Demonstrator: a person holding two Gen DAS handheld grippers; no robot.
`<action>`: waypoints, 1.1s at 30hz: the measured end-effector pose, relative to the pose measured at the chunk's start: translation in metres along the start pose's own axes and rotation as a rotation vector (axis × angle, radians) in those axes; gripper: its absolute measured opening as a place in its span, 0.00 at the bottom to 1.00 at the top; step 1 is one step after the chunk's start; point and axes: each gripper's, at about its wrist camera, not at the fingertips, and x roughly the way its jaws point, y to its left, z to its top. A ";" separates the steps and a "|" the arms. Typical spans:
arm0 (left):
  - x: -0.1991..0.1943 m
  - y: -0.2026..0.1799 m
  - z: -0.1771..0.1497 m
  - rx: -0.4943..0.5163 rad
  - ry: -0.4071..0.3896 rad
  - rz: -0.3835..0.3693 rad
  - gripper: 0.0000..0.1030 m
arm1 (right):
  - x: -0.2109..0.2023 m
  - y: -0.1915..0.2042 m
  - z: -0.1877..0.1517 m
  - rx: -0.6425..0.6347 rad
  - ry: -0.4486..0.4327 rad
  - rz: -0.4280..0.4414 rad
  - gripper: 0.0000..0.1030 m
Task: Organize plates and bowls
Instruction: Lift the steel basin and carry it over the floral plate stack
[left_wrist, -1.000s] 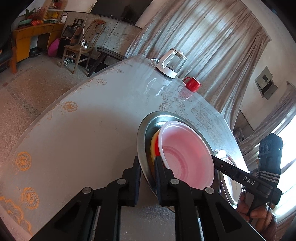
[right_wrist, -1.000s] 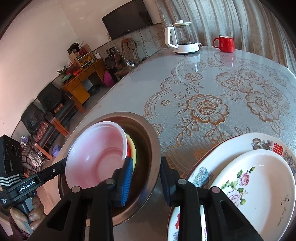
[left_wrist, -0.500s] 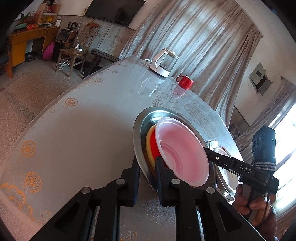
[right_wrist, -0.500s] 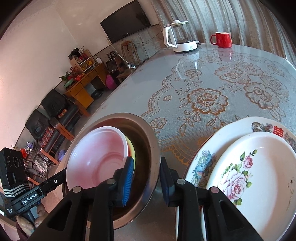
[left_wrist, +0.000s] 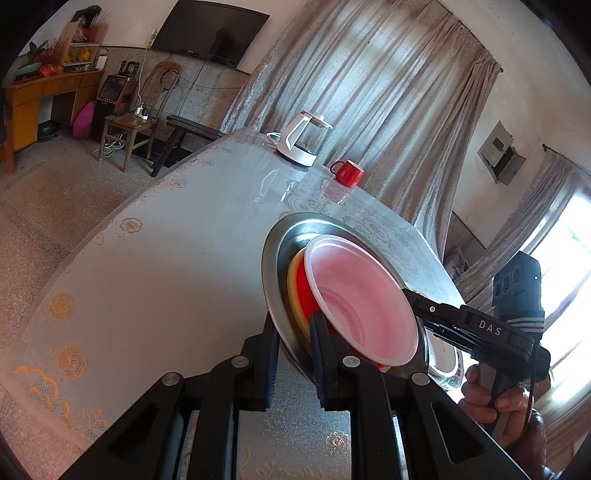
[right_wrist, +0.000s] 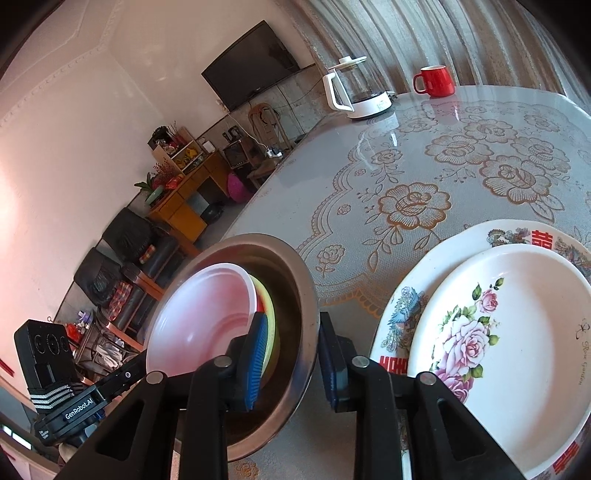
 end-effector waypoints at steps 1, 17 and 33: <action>-0.001 -0.004 0.001 0.012 -0.002 -0.003 0.16 | -0.003 -0.001 0.000 0.005 -0.006 0.001 0.25; 0.018 -0.073 0.018 0.146 0.003 -0.106 0.17 | -0.068 -0.029 0.007 0.065 -0.159 -0.065 0.25; 0.085 -0.138 0.010 0.195 0.132 -0.206 0.18 | -0.132 -0.091 -0.004 0.199 -0.276 -0.196 0.25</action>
